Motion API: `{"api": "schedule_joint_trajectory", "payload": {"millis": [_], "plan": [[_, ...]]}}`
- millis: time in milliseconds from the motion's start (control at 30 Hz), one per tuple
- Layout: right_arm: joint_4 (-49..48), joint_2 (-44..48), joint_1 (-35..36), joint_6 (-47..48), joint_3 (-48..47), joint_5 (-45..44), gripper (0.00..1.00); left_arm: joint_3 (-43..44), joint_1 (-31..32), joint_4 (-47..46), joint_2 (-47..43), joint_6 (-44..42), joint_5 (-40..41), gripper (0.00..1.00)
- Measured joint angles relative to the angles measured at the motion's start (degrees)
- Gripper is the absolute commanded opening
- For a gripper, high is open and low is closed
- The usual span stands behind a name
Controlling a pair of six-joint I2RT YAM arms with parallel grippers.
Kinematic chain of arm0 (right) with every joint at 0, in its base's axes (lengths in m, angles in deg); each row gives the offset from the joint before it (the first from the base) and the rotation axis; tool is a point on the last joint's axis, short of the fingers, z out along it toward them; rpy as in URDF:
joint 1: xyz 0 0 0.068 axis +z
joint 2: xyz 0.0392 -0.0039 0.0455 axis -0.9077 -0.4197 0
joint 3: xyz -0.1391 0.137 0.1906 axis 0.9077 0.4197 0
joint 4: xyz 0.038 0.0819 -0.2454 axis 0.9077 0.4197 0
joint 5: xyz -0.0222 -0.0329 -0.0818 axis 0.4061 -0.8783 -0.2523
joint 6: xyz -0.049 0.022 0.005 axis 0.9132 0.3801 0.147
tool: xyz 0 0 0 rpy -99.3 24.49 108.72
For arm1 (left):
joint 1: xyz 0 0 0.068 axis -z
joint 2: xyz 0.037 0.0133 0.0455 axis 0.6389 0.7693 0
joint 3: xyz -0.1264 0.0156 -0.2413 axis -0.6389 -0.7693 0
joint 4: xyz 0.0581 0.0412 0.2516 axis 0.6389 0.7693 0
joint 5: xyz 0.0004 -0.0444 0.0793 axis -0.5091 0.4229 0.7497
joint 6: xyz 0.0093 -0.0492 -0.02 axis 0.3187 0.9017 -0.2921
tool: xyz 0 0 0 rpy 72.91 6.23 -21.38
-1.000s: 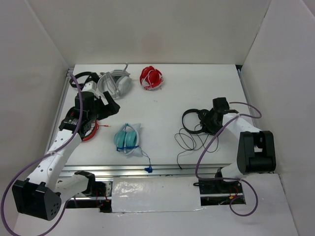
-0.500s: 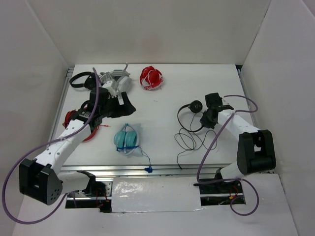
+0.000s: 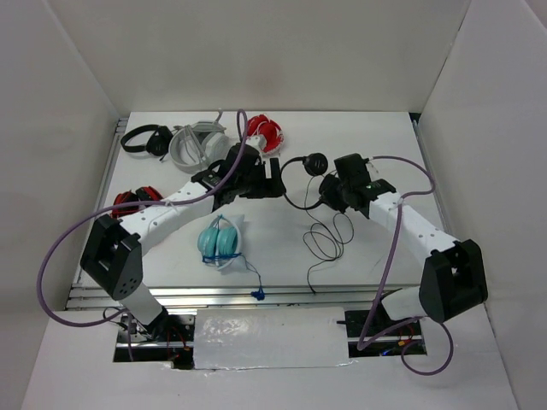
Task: Wrap the headphones
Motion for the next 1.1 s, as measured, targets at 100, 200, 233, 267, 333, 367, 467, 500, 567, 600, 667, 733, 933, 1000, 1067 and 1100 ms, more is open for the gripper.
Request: {"api": "schedule_joint_trajectory", "payload": {"millis": [100,200,233,267,333,367,467,500,567,600,667,733,933,1000,1067,1100], "plan": [[-0.1,0.0,2.2,-3.2,-0.4,0.4,0.0,0.9,0.0,0.0,1.7,1.8,2.9,0.84],[-0.1,0.0,4.4,-5.6,-1.8,-0.1,0.0,0.9,0.0,-0.1,1.9,3.7,5.0,0.75],[-0.2,0.0,5.3,-6.5,-2.3,-0.3,0.0,0.9,-0.1,-0.2,1.9,4.5,5.8,0.73],[-0.3,0.0,6.0,-7.3,-2.7,-0.4,0.0,0.9,-0.1,-0.3,1.9,4.9,6.5,0.71],[-0.7,0.0,7.4,-8.7,-3.0,-0.8,0.0,0.9,0.0,-0.3,1.9,6.3,8.2,0.63],[-0.9,0.0,8.1,-9.4,-3.0,-1.0,0.0,0.9,0.0,-0.3,2.0,6.8,9.0,0.57],[-0.6,-0.3,10.1,-11.1,-3.3,-2.3,0.0,1.5,0.1,0.6,2.4,9.0,11.6,0.25],[-0.7,-0.6,10.6,-11.5,-3.5,-2.5,0.0,1.9,0.2,1.0,2.7,9.4,12.4,0.18],[-0.6,-1.0,11.3,-12.4,-3.7,-2.6,0.03,2.5,0.5,2.1,3.2,9.2,14.6,0.09],[-0.7,-1.0,11.6,-12.7,-3.8,-2.5,0.05,2.6,0.6,2.4,3.5,9.2,16.0,0.02],[-0.7,-1.2,12.4,-12.8,-4.3,-2.8,0.15,3.1,0.6,4.0,4.4,9.6,17.7,0.0],[-0.9,-1.8,12.9,-12.4,-4.8,-2.9,0.22,3.9,0.6,5.6,5.0,10.1,18.8,0.0],[-3.7,-1.7,15.1,-6.4,-4.9,-1.9,0.77,8.3,0.5,11.0,5.7,9.6,21.9,0.0],[-4.7,-0.8,16.0,-3.1,-4.9,-1.6,0.93,10.1,0.6,12.2,5.8,8.7,22.5,0.0],[-5.7,1.0,16.4,1.2,-4.8,-1.0,1.0,12.9,0.6,13.9,5.8,8.0,24.2,0.0],[-6.1,2.3,16.5,3.2,-4.7,-0.5,1.0,13.8,0.6,14.3,5.8,7.3,24.6,0.0]]}}
